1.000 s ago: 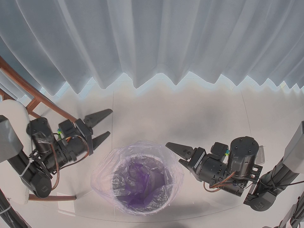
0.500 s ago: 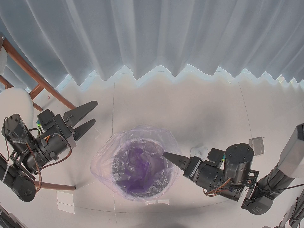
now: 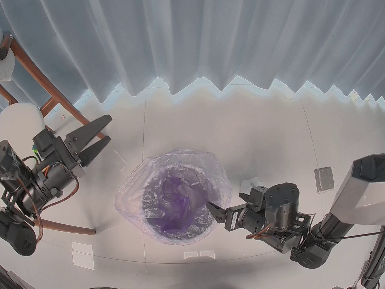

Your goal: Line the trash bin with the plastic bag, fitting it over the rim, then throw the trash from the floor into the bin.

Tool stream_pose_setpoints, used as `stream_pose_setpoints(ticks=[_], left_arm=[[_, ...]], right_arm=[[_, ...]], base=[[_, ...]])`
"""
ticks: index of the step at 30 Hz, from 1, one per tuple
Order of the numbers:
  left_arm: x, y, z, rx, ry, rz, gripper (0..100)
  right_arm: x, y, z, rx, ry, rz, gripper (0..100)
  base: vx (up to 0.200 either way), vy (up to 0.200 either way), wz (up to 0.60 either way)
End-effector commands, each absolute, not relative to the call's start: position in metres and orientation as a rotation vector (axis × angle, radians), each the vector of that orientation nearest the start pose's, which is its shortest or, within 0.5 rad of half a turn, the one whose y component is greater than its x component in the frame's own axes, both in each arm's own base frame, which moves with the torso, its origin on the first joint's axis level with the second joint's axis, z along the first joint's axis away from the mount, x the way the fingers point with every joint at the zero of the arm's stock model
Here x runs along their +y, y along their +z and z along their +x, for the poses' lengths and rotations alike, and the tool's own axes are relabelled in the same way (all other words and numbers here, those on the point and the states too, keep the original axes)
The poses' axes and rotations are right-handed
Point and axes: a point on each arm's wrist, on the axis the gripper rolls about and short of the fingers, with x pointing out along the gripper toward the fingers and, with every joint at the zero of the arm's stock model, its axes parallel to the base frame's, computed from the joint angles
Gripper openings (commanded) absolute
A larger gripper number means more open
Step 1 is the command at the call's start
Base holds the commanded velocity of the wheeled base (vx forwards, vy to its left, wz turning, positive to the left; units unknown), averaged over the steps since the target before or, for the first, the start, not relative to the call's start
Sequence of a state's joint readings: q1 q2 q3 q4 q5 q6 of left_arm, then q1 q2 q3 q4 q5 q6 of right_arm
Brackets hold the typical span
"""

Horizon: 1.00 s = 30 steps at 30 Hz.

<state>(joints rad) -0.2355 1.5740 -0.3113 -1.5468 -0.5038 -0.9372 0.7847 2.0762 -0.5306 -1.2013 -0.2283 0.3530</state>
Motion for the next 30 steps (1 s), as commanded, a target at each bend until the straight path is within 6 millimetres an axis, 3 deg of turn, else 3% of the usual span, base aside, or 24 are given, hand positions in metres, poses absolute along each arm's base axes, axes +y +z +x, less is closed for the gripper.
stream_pose_setpoints(ticks=[1,5,8,13,15,19,26,30], left_arm=[[-0.057,0.219,0.184,-0.079,-0.888,-0.81,100],[-0.058,0.222,0.179,-0.088,-0.909,-0.808,100],[-0.059,0.221,0.179,-0.082,-0.91,-0.809,100],[-0.065,0.217,0.176,-0.048,-0.944,-0.813,100],[-0.066,0.216,0.176,-0.044,-0.945,-0.814,100],[-0.067,0.214,0.176,-0.032,-0.946,-0.814,100],[-0.067,0.213,0.176,-0.027,-0.949,-0.815,100],[-0.067,0.213,0.176,-0.024,-0.948,-0.816,100]], right_arm=[[0.236,0.039,0.254,0.385,0.426,0.003,100],[0.247,0.032,0.264,0.411,0.419,-0.031,100],[0.255,0.043,0.268,0.378,0.447,0.01,100],[0.278,0.067,0.245,0.458,0.651,0.324,100],[0.278,0.069,0.245,0.473,0.657,0.362,100],[0.263,0.059,0.267,0.513,0.578,0.394,100],[0.256,0.048,0.275,0.533,0.536,0.407,100],[0.233,0.048,0.29,0.515,0.462,0.415,100]], base=[[0.0,0.0,0.0],[0.0,0.0,0.0],[0.0,0.0,0.0],[0.0,0.0,0.0],[0.0,0.0,0.0],[0.0,0.0,0.0],[0.0,0.0,0.0],[0.0,0.0,0.0]])
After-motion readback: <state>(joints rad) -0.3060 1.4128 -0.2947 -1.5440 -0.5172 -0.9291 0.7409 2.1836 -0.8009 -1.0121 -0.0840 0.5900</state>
